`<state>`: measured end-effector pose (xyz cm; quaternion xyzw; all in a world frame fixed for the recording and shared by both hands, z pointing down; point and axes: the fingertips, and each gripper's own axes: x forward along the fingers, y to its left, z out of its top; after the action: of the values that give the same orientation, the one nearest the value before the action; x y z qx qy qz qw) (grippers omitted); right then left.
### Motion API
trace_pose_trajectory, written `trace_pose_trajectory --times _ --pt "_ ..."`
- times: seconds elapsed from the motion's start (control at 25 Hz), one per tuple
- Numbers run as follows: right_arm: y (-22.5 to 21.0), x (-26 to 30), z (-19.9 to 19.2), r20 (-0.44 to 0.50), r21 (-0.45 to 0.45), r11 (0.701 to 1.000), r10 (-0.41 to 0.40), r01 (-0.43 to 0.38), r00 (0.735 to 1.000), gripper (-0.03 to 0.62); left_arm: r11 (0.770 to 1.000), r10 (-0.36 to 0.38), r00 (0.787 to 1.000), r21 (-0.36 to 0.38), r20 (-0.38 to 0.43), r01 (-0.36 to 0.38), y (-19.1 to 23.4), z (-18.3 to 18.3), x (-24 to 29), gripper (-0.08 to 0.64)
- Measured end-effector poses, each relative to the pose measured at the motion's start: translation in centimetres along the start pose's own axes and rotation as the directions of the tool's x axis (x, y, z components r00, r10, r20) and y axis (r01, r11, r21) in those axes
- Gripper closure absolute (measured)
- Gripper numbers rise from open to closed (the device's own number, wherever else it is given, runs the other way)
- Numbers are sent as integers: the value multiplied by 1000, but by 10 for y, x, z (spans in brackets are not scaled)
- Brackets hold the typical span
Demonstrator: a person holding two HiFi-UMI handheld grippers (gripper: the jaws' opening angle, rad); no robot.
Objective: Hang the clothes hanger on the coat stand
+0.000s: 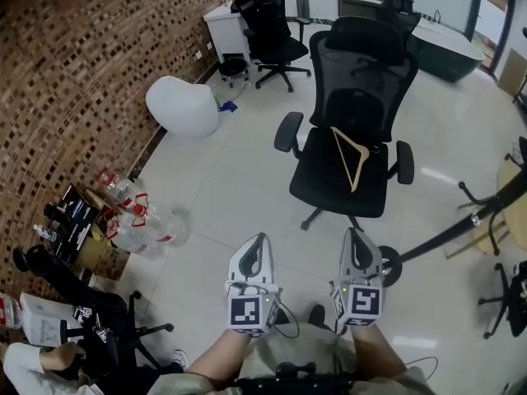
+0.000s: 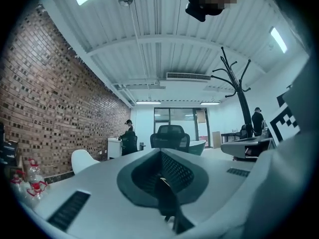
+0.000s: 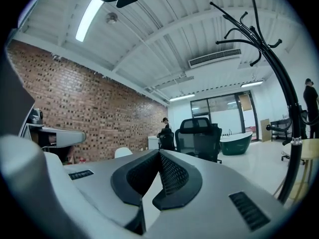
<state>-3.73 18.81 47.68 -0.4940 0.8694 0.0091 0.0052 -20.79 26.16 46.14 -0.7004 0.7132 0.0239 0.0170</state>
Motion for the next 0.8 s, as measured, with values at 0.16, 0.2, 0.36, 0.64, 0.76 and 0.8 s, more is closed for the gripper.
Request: trace_pose_trajectory --times 0.16,0.2,0.36,0.64,0.76,0.8 --pt "15 72 -16 -27 -23 999 -35 35 999 583 997 -75 997 -35 -15 75 41 -22 65 511" --pt "19 93 -18 -30 -28 998 -49 48 998 583 995 -94 995 -41 -17 93 54 -26 84 511" --pt "35 155 -18 -53 -44 993 -115 113 992 583 981 -189 982 -37 -21 188 92 -29 150 511" --pt "7 253 -11 -103 -73 981 -185 179 977 583 959 -282 958 -48 -60 279 101 -32 269 509" --pt "-26 288 -21 -125 -53 978 -208 202 970 583 954 -299 951 -32 -85 297 90 -38 317 509" --pt "-39 303 -24 -127 -43 978 -208 204 970 583 954 -298 950 -19 -98 298 87 -40 336 509"
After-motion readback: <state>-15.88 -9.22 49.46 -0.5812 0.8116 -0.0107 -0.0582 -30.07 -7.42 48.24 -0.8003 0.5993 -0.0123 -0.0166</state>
